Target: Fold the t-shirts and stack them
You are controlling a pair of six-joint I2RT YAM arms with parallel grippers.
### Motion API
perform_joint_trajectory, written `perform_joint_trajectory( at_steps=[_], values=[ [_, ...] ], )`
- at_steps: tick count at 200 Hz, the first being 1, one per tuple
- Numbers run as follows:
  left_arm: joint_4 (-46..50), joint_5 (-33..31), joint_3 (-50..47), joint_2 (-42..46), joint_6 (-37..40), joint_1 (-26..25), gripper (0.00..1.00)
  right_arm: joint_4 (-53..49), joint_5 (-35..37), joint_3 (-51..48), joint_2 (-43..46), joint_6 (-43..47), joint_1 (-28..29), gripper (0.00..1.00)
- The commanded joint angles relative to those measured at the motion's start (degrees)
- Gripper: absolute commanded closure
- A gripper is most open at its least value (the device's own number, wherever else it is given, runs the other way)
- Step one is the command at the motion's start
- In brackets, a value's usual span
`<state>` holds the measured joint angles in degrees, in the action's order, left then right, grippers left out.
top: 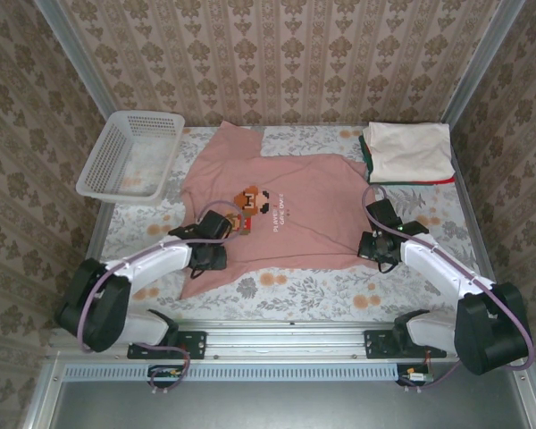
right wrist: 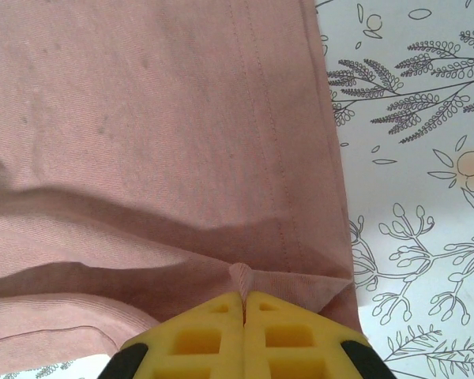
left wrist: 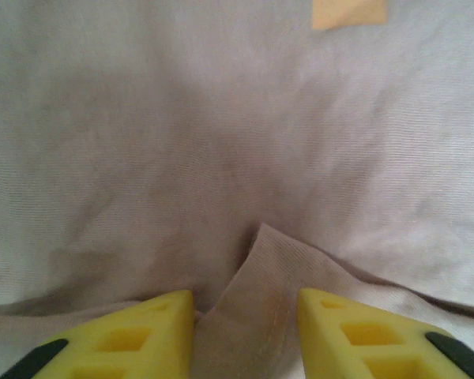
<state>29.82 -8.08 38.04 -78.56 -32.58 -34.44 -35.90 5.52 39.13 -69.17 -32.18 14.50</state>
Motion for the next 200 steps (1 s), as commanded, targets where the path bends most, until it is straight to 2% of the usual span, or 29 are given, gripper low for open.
perform_joint_trajectory(
  at_steps=[1,15,28,41,104,117,161,177,200],
  values=[
    [-0.84,-0.03,1.25,-2.11,0.41,-0.06,0.66,0.57,-0.93,-0.73,0.35,-0.87,-0.14,0.92],
    [-1.31,-0.08,1.04,-2.03,0.03,-0.19,0.75,0.32,-0.63,-0.81,0.5,-0.8,-0.22,0.93],
    [-0.89,-0.4,1.2,-1.31,-0.11,-0.25,0.78,0.3,-0.58,-0.91,0.7,-0.79,-0.19,0.93],
    [0.04,-0.71,1.4,-0.12,-0.03,-0.37,0.87,0.32,-0.53,-0.86,0.7,-0.78,-0.2,0.93],
    [3.57,-2.12,1.29,6.09,-0.51,-1.11,0.87,1.17,-1.03,-1.11,0.09,-0.97,-0.12,0.93],
    [3.67,-2.03,1.25,6.27,-0.45,-1.16,0.92,1.19,-0.96,-1.09,-0.09,-0.87,-0.13,0.92],
    [4.07,-2.12,1.31,6.82,-0.62,-1.48,0.84,1.4,-1.07,-1.1,-0.26,-0.71,-0.17,0.93],
    [3.58,-1.69,0.98,6.55,-0.56,-1.51,0.74,1.6,-1.3,-1.02,-0.55,-0.71,-0.19,0.93],
    [3.31,-1.46,1.07,5.22,-0.63,-1.6,0.74,1.73,-1.45,-1.03,-1.01,-0.66,-0.17,0.93]
  ],
)
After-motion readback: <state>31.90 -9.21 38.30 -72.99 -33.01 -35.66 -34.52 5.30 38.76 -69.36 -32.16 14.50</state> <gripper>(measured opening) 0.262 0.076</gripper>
